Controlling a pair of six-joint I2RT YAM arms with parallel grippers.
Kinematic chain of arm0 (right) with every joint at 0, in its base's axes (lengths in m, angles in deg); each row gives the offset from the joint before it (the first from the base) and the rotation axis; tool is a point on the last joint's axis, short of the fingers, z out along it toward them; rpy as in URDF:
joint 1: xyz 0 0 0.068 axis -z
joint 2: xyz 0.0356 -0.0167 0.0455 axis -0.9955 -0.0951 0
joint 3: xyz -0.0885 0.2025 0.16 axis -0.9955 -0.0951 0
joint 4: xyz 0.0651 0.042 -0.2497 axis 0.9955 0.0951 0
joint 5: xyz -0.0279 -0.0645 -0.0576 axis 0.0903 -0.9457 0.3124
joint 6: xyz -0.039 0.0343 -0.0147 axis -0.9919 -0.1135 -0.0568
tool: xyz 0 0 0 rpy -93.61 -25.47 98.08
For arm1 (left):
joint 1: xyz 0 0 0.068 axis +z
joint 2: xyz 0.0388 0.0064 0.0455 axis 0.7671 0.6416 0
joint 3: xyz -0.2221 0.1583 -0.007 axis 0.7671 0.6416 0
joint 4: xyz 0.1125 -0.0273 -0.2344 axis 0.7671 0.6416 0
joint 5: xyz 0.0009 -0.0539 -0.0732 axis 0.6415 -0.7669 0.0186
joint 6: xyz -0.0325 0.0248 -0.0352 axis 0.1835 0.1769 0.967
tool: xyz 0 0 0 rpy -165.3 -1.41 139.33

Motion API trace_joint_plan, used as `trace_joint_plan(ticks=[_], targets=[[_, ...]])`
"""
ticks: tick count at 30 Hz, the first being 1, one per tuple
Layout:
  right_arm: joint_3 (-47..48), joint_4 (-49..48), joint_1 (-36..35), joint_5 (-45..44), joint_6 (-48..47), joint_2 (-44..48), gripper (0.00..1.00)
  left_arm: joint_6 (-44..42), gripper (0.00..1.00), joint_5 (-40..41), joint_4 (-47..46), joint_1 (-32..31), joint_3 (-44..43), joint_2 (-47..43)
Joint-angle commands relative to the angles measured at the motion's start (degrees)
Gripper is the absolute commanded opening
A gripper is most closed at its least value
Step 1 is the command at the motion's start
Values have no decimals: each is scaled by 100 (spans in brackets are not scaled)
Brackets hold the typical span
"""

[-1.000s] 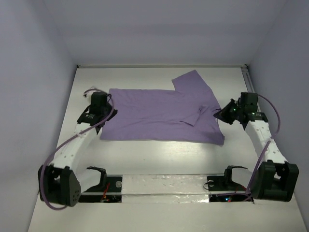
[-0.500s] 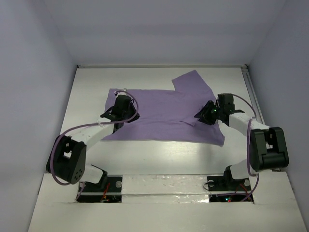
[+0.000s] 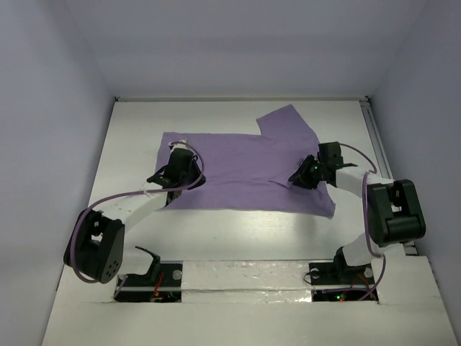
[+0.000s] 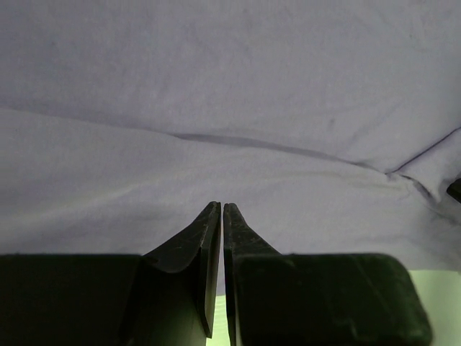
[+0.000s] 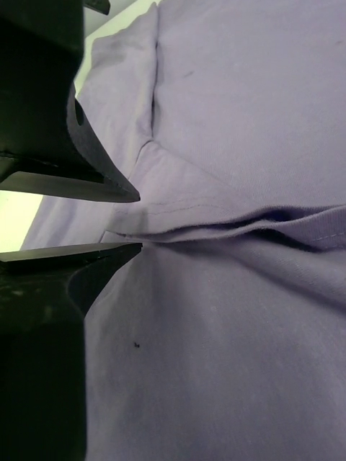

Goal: Fold and stack the t-shirts
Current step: Fold the flattened tshirt in 1/3 of the way

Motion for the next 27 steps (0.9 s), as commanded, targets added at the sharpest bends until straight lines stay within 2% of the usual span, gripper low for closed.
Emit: trace_joint_plan(ticks=[1,11,12,15,18,21,27], targets=[[16,-161,-136,-66,28,-145,34,-151,4,157,51,-30,7,-146],[253,-108,-242,-13,54,-426,33,-159,4,280,113,-30,50,-137],[271,-100,-242,-13,63,-400,28,-142,4,280,113,-30,59,-154],[341,-30,-295,-31,37,-374,19,-124,4,263,104,-30,94,-163],[411,23,-295,-48,36,-435,17,-116,4,280,104,-30,121,-137],[508,137,-356,-136,1,-435,10,-124,4,359,113,-30,103,-172],[1368,366,-541,-303,-192,-663,10,-194,4,395,252,-30,-28,-172]])
